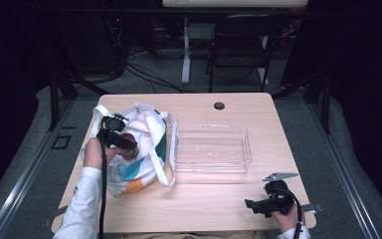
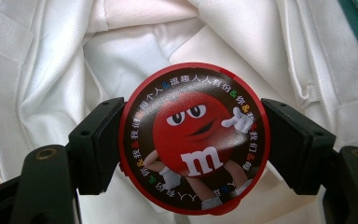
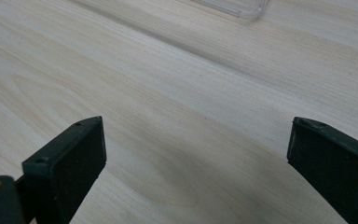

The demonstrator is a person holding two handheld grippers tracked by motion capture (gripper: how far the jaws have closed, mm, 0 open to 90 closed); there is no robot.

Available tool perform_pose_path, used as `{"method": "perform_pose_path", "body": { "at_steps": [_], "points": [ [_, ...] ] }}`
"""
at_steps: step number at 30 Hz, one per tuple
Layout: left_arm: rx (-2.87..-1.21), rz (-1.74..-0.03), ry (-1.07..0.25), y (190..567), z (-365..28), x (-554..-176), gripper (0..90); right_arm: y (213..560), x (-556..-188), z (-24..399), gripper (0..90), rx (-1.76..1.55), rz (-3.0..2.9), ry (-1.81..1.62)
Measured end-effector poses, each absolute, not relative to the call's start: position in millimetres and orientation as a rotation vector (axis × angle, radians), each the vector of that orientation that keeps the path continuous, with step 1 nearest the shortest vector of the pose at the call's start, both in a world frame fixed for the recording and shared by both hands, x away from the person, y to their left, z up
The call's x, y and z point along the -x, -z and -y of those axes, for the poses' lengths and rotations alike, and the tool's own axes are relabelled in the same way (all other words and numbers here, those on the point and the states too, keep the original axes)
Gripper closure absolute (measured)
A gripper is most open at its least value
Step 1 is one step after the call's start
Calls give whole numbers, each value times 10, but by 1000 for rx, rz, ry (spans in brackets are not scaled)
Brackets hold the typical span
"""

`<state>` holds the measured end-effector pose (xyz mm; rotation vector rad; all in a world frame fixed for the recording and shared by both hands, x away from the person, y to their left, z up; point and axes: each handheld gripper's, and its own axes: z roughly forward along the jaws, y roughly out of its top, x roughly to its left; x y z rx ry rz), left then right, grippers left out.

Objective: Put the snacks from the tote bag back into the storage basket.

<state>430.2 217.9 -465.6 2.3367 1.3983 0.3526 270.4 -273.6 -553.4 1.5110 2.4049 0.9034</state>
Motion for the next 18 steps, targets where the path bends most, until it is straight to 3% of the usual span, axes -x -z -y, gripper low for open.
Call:
{"method": "perform_pose_path", "body": {
  "at_steps": [18],
  "points": [
    [-2321, -1391, -377, 4470, -2185, -4270, 261, 5540, -2709, 2727, 42, -1502, -2415, -896]
  ]
}}
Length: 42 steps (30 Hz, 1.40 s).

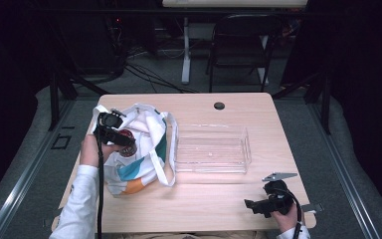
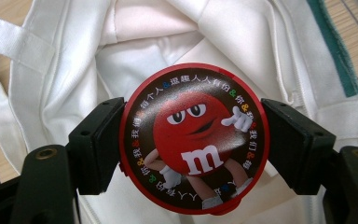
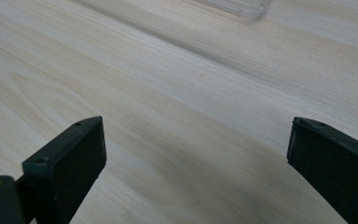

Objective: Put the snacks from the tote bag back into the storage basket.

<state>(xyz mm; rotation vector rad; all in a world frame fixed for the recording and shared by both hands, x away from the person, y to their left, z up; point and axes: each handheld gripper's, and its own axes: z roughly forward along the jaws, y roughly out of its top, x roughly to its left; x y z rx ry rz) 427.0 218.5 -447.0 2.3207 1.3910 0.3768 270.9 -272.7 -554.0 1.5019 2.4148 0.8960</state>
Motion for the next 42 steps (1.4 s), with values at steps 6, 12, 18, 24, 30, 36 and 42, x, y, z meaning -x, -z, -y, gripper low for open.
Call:
{"method": "perform_pose_path", "body": {
  "at_steps": [6, 12, 18, 24, 30, 36, 42],
  "points": [
    [-2324, -1368, -374, 4383, -2162, -4275, 261, 5536, -2708, 2736, 42, -1503, -2419, -894],
    [-2318, -1353, -399, 4256, -2140, -4266, 261, 5537, -2708, 2731, 43, -1504, -2416, -894],
    [-2318, -1328, -400, 4172, -2109, -4269, 261, 5544, -2709, 2727, 43, -1508, -2407, -904],
    [-2319, -1313, -415, 4082, -2064, -4272, 261, 5537, -2709, 2731, 43, -1504, -2414, -892],
    [-2324, -1293, -430, 3987, -2008, -4285, 261, 5537, -2709, 2731, 43, -1503, -2414, -892],
    [-2322, -1273, -441, 3907, -1948, -4294, 261, 5536, -2709, 2734, 43, -1503, -2414, -892],
    [-2333, -1251, -445, 3851, -1883, -4306, 261, 5535, -2709, 2733, 44, -1503, -2415, -895]
  ]
}}
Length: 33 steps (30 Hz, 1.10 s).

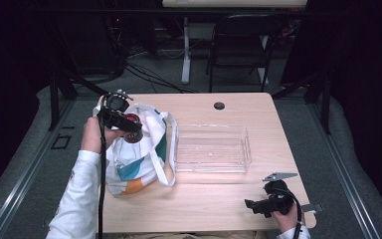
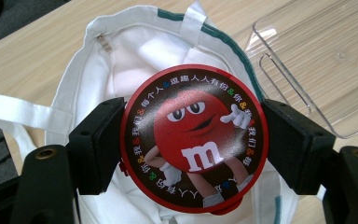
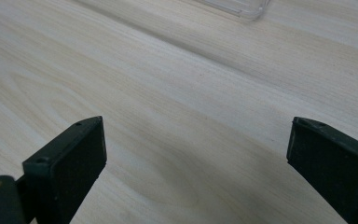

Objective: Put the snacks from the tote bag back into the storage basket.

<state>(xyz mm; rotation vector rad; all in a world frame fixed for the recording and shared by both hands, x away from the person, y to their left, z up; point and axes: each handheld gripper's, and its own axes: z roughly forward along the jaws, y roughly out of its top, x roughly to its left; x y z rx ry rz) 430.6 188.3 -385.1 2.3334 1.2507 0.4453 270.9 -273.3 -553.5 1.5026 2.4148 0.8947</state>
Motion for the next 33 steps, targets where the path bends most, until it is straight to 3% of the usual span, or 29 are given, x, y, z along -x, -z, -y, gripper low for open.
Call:
{"method": "perform_pose_path", "body": {
  "at_steps": [33],
  "points": [
    [-2367, -1127, -449, 3648, -1434, -4370, 262, 5529, -2704, 2742, 44, -1508, -2410, -896]
  ]
}}
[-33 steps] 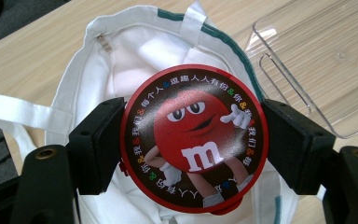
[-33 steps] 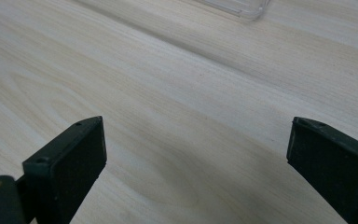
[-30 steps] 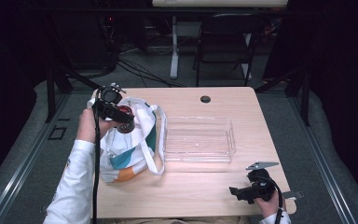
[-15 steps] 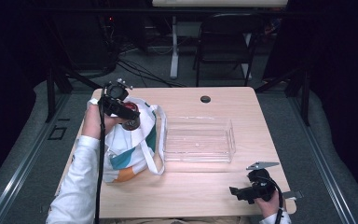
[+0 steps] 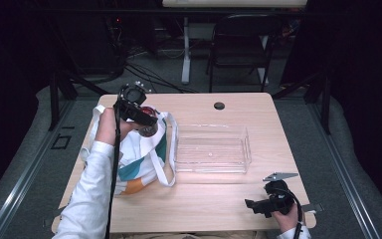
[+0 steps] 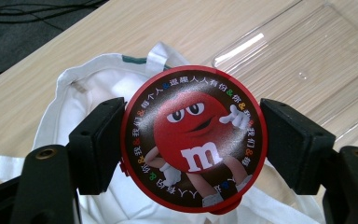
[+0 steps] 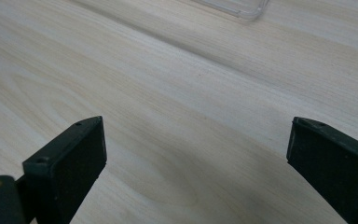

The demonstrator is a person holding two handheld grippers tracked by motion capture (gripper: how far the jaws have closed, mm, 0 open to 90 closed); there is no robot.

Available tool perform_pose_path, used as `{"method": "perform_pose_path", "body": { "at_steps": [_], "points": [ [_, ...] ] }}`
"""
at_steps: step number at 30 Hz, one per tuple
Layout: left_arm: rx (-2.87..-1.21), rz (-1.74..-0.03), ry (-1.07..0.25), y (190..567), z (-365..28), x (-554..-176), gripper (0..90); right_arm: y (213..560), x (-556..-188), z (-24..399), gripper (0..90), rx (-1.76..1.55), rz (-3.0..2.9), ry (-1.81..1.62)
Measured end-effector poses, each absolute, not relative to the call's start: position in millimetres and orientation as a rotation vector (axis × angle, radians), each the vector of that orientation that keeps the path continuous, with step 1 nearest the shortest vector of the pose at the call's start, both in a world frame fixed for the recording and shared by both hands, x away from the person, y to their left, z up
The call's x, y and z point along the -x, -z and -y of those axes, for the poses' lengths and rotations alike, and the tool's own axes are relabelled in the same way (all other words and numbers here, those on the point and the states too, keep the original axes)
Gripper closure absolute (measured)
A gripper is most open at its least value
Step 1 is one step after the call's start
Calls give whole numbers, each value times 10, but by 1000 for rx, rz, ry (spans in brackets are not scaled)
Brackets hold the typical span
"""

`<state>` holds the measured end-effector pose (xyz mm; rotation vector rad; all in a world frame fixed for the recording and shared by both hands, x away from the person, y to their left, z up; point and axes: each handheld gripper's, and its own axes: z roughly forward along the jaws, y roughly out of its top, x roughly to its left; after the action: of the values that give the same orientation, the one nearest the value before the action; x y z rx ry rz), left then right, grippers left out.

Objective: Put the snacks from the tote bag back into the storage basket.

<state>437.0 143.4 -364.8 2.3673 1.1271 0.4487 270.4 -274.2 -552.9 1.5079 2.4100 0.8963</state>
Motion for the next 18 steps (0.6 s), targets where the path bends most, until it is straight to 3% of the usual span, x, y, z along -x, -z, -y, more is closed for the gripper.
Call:
{"method": "perform_pose_path", "body": {
  "at_steps": [18],
  "points": [
    [-2404, -1048, -424, 3649, -1117, -4401, 262, 5531, -2706, 2743, 44, -1507, -2410, -898]
  ]
}}
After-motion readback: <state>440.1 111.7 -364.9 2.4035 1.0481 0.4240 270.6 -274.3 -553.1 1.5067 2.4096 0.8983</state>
